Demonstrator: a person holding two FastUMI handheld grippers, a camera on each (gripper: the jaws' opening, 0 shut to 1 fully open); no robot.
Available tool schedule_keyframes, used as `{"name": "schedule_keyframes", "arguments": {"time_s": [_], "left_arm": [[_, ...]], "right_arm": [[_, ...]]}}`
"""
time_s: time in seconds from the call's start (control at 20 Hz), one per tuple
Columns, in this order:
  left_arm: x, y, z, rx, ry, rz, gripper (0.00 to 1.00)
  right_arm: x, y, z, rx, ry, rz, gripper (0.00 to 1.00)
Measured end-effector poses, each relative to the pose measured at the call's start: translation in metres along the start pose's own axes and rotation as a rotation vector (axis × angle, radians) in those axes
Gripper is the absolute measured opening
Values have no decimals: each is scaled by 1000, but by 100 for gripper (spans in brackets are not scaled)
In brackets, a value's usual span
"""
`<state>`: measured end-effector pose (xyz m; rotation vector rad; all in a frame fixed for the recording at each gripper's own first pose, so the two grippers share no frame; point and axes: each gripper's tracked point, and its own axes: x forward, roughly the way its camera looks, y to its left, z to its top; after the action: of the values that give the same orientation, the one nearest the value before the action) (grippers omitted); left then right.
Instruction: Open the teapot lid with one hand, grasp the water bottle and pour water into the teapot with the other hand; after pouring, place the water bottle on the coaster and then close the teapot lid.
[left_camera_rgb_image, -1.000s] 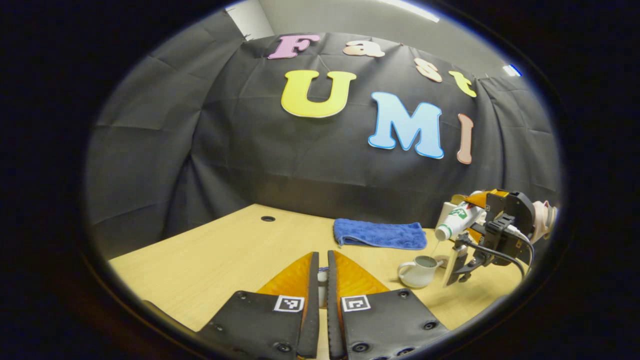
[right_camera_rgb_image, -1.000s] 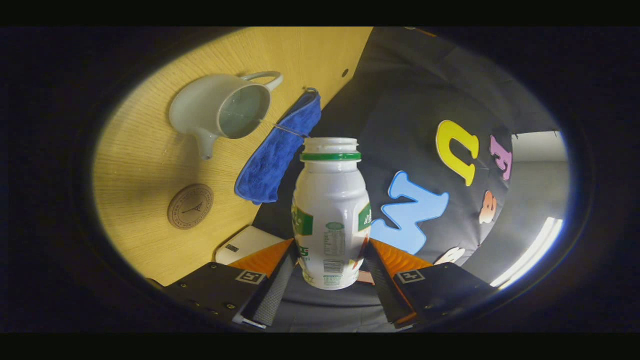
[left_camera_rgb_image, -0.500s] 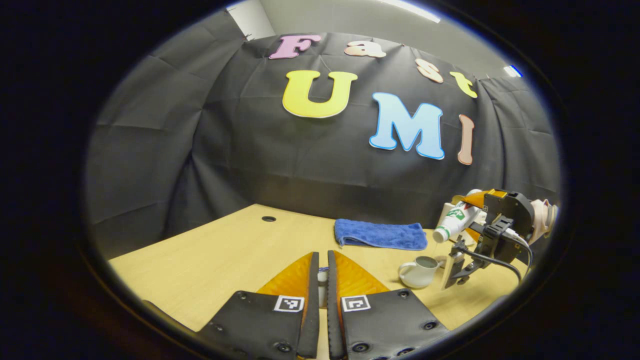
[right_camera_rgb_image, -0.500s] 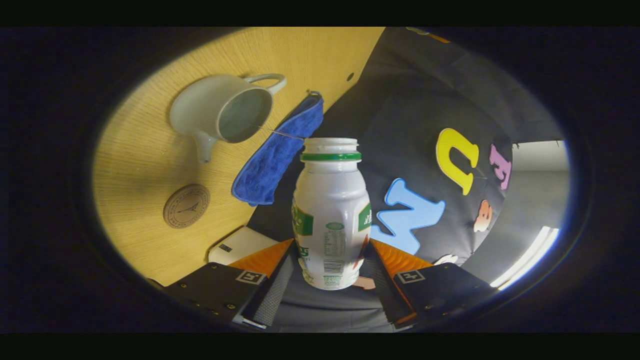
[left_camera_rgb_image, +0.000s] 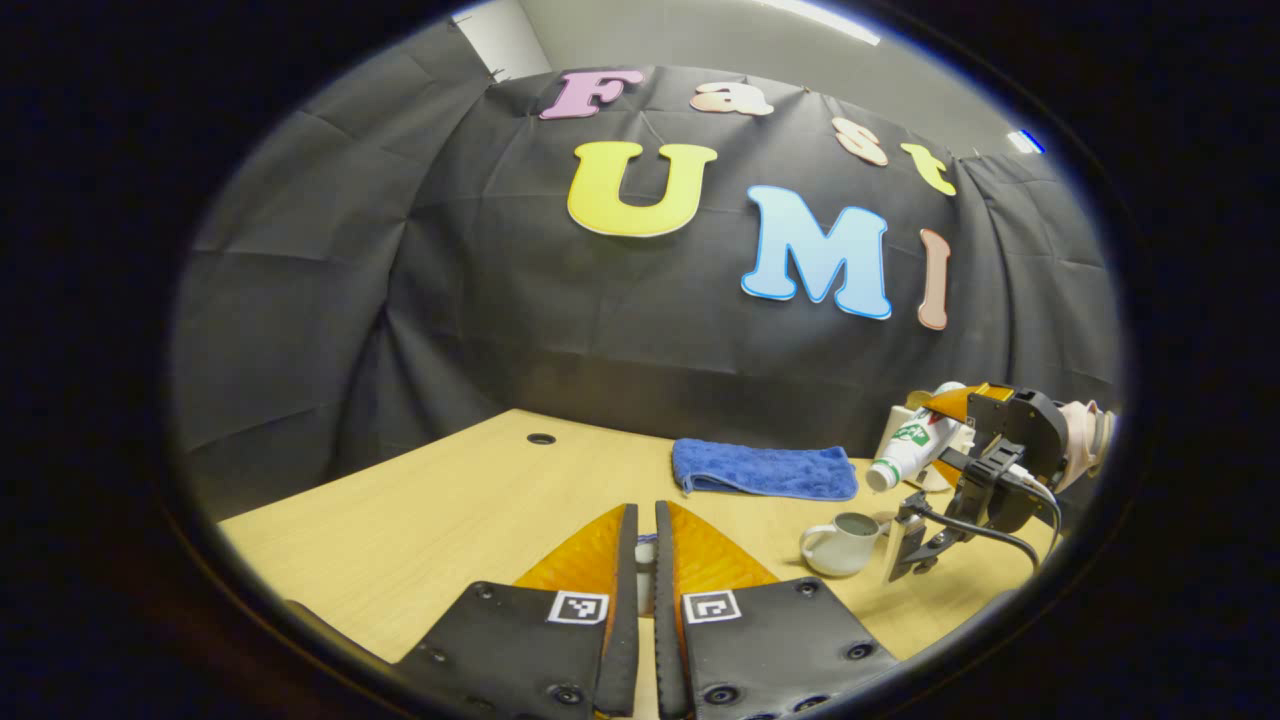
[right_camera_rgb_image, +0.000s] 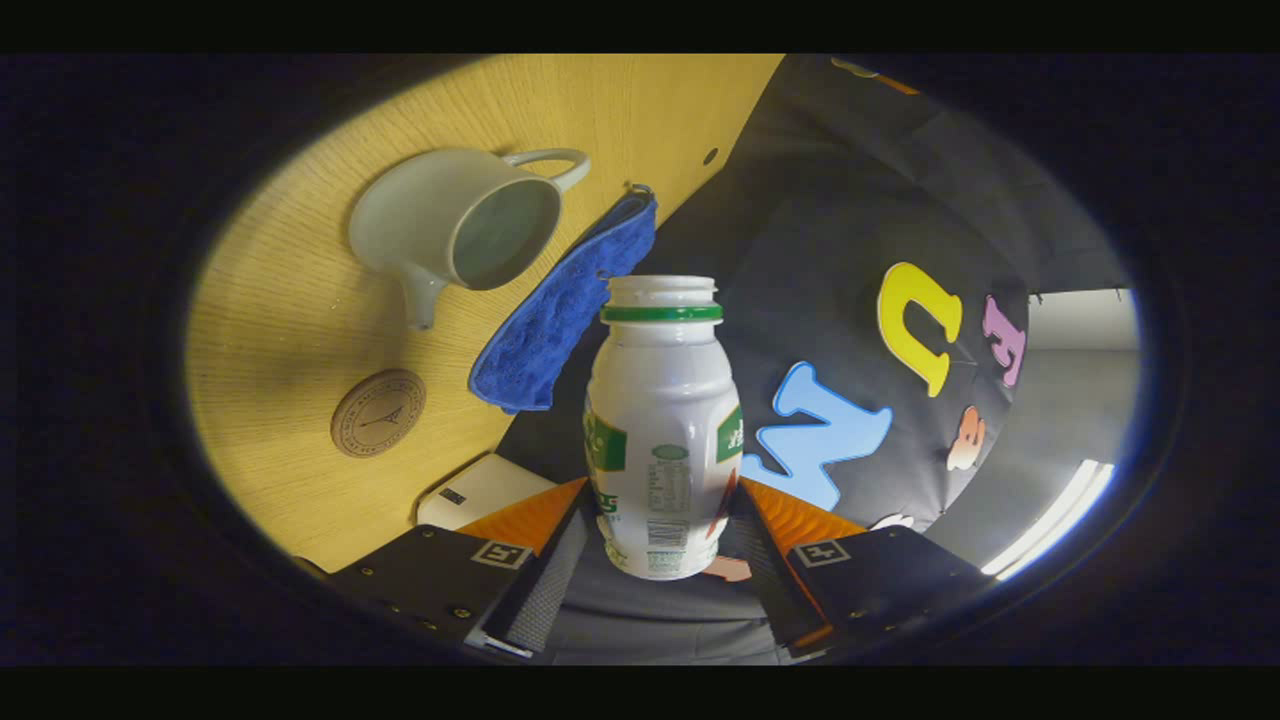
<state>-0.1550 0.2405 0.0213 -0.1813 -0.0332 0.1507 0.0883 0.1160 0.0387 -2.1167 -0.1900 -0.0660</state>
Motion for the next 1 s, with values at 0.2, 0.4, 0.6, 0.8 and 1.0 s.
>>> {"name": "schedule_keyframes", "arguments": {"time_s": [0.2,0.4,0.6,0.8,1.0], "left_arm": [[1,0,0,0,0,2,17],[1,0,-1,3,0,7,17],[-2,-2,5,28,-15,20,10],[-6,-17,11,72,-35,23,13],[-8,-41,13,94,-49,14,13]], "right_arm": [[-2,3,2,32,5,-7,80],[-7,24,1,186,24,24,80],[-19,47,4,495,42,74,80],[-27,59,8,846,62,100,80],[-29,69,2,1192,90,137,80]]}}
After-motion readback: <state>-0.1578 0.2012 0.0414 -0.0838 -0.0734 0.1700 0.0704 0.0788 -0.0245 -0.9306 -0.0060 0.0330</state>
